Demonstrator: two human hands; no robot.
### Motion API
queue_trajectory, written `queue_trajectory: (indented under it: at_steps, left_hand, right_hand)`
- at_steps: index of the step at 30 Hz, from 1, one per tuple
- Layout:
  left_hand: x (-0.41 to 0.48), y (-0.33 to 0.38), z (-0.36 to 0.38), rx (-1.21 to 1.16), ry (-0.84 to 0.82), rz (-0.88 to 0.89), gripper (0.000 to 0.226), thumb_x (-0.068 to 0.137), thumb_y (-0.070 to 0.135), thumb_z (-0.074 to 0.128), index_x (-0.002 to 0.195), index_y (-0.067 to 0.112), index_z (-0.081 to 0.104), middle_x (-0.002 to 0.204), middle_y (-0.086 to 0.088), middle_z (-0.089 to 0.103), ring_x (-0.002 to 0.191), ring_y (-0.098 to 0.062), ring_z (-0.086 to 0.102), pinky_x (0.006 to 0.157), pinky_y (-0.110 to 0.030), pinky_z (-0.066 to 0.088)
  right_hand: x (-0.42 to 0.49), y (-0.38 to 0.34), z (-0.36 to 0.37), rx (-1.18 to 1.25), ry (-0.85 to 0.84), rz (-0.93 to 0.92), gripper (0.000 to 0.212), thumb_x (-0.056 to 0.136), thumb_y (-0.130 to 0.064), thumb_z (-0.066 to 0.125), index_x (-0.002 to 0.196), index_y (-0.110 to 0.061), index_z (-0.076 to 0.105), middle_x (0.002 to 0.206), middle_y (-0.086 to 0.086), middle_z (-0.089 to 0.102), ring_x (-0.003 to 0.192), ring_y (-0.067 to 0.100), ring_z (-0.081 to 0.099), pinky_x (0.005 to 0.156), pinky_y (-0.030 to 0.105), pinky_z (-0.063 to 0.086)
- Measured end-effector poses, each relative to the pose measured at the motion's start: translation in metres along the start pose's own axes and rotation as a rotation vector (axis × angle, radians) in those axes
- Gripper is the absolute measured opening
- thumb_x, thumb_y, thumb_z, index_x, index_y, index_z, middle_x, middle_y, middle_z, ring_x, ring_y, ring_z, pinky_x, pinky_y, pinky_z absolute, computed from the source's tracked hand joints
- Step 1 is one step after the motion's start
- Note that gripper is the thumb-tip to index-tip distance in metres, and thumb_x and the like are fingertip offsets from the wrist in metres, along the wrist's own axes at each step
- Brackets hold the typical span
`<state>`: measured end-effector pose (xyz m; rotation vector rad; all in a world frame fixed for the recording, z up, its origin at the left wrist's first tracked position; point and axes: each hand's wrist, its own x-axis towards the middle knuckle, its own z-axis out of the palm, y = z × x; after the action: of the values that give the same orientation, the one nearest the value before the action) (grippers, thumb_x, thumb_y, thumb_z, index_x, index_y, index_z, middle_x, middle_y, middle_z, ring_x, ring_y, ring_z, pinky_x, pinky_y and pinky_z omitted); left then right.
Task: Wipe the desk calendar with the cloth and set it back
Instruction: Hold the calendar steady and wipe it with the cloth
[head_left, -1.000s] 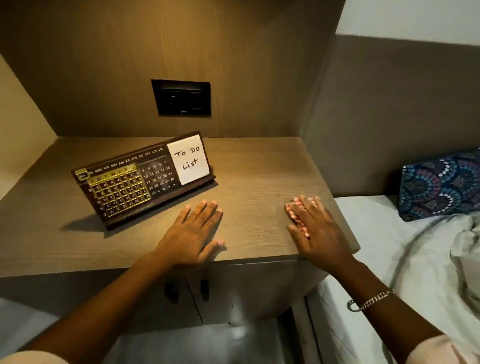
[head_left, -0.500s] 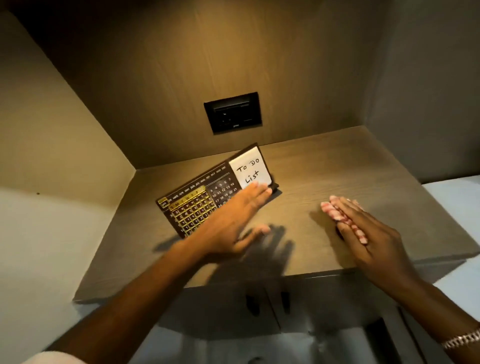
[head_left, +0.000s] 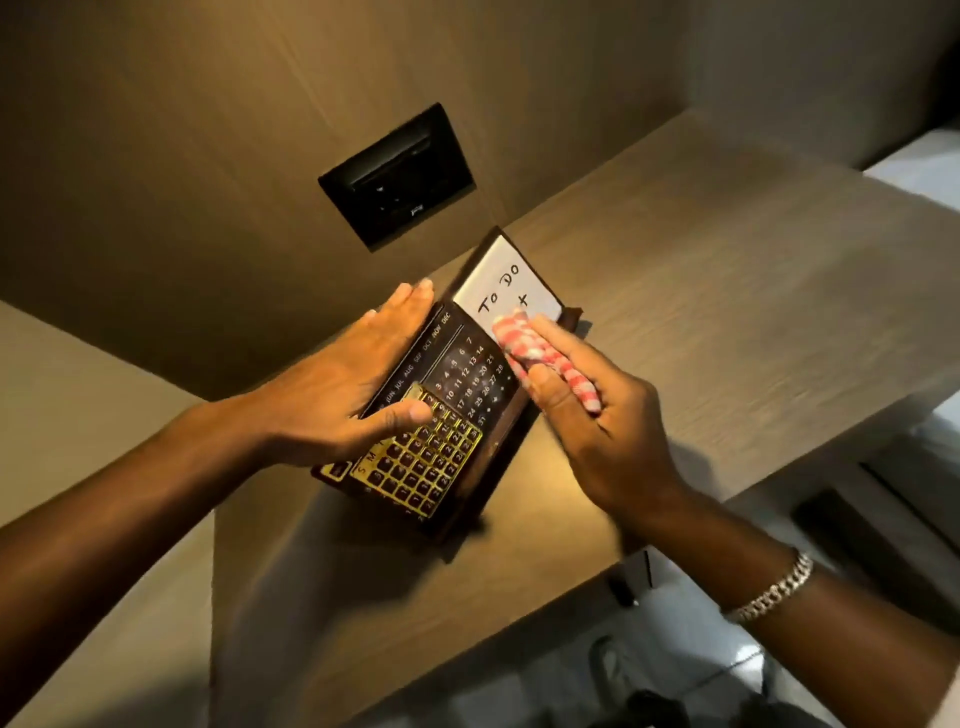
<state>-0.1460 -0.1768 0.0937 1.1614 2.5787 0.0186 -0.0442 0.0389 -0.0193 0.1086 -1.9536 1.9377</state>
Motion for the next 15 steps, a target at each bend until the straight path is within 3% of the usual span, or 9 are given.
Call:
queue_trajectory:
  at_steps: [4,7,9,11,15]
  left_hand:
    - [0.004,-0.002,0.006,-0.056,0.028,0.056,0.107,0.078,0.084,0.022,0.153,0.023,-0.023,0.163,0.010,-0.027,0.149,-0.001,-0.023,0.118,-0.017,-0.014]
    - [0.006,0.000,0.008,-0.093,0.061,0.095,0.106,0.079,0.083,0.020,0.154,0.021,-0.020,0.162,0.011,-0.027,0.150,-0.002,-0.022,0.119,-0.016,-0.014]
    - [0.007,0.001,0.010,-0.140,0.067,0.113,0.103,0.079,0.083,0.019,0.154,0.022,-0.019,0.159,0.017,-0.028,0.150,-0.002,-0.022,0.119,-0.015,-0.013]
    - [0.007,0.002,0.012,-0.180,0.069,0.121,0.102,0.080,0.083,0.018,0.153,0.021,-0.018,0.160,0.015,-0.026,0.151,-0.005,-0.020,0.122,-0.021,-0.010]
    - [0.008,0.001,0.014,-0.190,0.080,0.124,0.105,0.082,0.081,0.017,0.155,0.012,-0.012,0.166,0.000,-0.018,0.153,-0.013,-0.017,0.125,-0.038,-0.005]
  right_hand:
    - [0.003,0.004,0.034,-0.091,0.063,-0.075,0.047,0.102,-0.015,0.047,0.147,-0.010,0.039,0.152,0.008,0.045,0.140,0.018,0.045,0.098,0.031,0.054]
    - [0.004,0.005,0.058,-0.237,0.043,-0.054,0.049,0.103,-0.018,0.045,0.150,-0.017,0.034,0.163,0.004,0.022,0.152,0.024,0.014,0.117,0.024,0.031]
    - [0.003,0.006,0.070,-0.406,0.055,-0.009,0.051,0.102,-0.020,0.044,0.152,-0.022,0.031,0.166,0.005,0.014,0.154,0.025,0.002,0.122,0.034,0.020]
    - [-0.004,0.006,0.079,-0.501,0.083,0.037,0.053,0.102,-0.021,0.044,0.153,-0.022,0.028,0.166,0.007,0.013,0.153,0.028,0.001,0.122,0.053,0.015]
    - [-0.023,-0.001,0.088,-0.471,0.040,0.099,0.058,0.097,-0.020,0.035,0.154,-0.022,0.025,0.165,0.010,0.010,0.153,0.034,-0.001,0.119,0.061,0.016]
